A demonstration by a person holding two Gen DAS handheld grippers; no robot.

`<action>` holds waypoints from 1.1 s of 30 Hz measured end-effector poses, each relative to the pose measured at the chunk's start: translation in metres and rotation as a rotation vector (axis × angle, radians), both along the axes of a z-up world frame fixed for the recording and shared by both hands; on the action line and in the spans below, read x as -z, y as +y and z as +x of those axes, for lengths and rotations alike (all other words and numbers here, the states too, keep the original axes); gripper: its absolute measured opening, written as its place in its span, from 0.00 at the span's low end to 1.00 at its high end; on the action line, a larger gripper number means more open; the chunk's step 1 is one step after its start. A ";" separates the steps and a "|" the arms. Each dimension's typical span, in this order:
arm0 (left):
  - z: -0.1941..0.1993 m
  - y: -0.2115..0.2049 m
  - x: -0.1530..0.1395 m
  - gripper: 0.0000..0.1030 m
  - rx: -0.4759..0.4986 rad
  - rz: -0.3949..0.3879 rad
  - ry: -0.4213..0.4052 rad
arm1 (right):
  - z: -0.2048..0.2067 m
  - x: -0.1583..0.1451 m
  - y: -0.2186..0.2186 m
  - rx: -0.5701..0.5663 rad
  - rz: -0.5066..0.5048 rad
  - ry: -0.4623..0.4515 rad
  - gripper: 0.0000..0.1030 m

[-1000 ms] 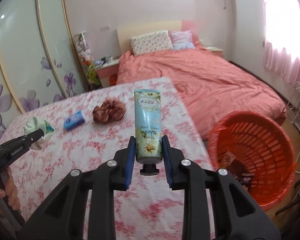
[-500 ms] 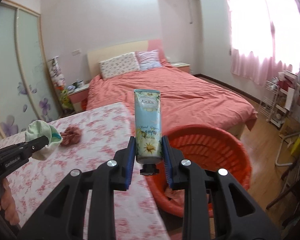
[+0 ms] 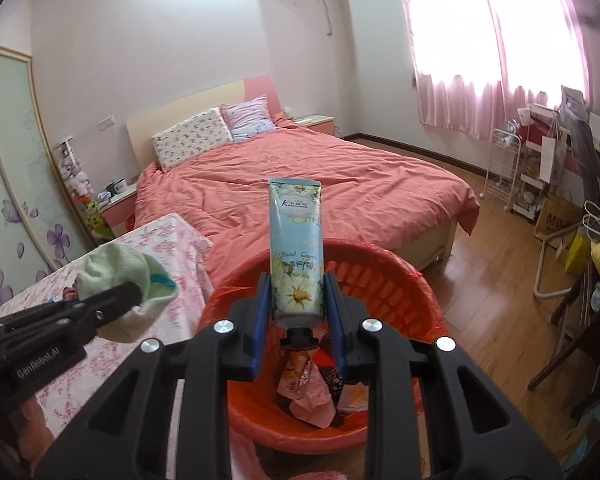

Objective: Collect trash
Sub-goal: 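Carry the green cloth and lotion tube over the orange basket and open both tools, then move both tools back to the bed toward the tissue pack and scrunchie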

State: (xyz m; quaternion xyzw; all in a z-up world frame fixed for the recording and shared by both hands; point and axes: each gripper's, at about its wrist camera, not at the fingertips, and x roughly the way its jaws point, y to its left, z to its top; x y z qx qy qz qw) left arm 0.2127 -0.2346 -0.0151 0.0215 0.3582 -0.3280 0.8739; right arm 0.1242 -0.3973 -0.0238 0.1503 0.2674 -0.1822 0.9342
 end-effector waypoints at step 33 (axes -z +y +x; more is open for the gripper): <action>0.052 0.156 0.045 0.69 -0.425 0.311 -0.007 | 0.040 0.045 0.024 -0.055 0.010 0.116 0.69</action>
